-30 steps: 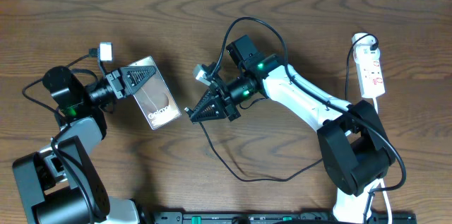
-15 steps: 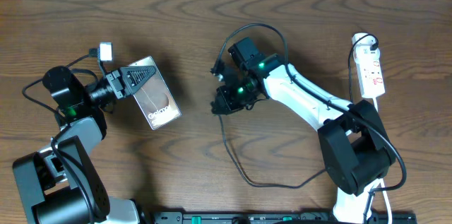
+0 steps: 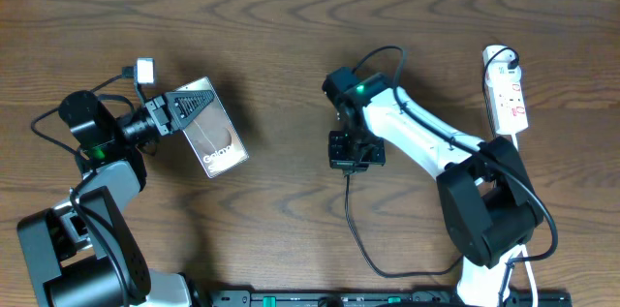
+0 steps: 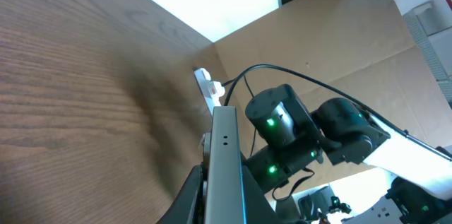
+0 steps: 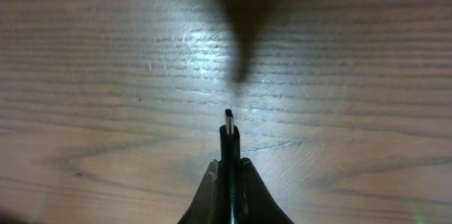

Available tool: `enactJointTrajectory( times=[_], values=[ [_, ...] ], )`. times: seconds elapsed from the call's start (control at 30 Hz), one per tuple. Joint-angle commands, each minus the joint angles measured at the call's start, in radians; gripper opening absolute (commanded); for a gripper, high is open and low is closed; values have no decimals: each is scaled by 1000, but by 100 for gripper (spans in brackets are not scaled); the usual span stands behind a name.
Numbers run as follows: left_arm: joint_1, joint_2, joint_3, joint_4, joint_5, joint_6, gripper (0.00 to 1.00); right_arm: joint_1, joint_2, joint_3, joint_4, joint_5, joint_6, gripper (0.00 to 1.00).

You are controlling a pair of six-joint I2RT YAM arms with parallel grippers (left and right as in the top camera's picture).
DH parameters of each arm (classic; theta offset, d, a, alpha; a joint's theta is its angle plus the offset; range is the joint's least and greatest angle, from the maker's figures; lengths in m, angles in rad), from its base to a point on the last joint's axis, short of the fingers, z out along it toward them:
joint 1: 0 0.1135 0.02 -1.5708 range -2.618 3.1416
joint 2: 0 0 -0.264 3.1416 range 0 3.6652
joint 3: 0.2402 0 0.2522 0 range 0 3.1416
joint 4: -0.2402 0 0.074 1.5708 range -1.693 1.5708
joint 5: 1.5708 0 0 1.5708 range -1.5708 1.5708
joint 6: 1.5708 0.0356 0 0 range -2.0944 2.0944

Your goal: Plug charger to phone and switch on socket

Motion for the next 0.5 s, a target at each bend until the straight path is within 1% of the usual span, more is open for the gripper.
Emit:
enactJointTrajectory(
  times=[0.0,0.2,0.47],
  values=[
    [3,-18,19,5,28,2,8,49,1,-20,1,47,50,1],
    [3,-18,19,5,28,2,8,98,1,-79,43,43,84,1],
    [3,-18,19,5,28,2,7,106,1,-80,47,39,86,1]
  ],
)
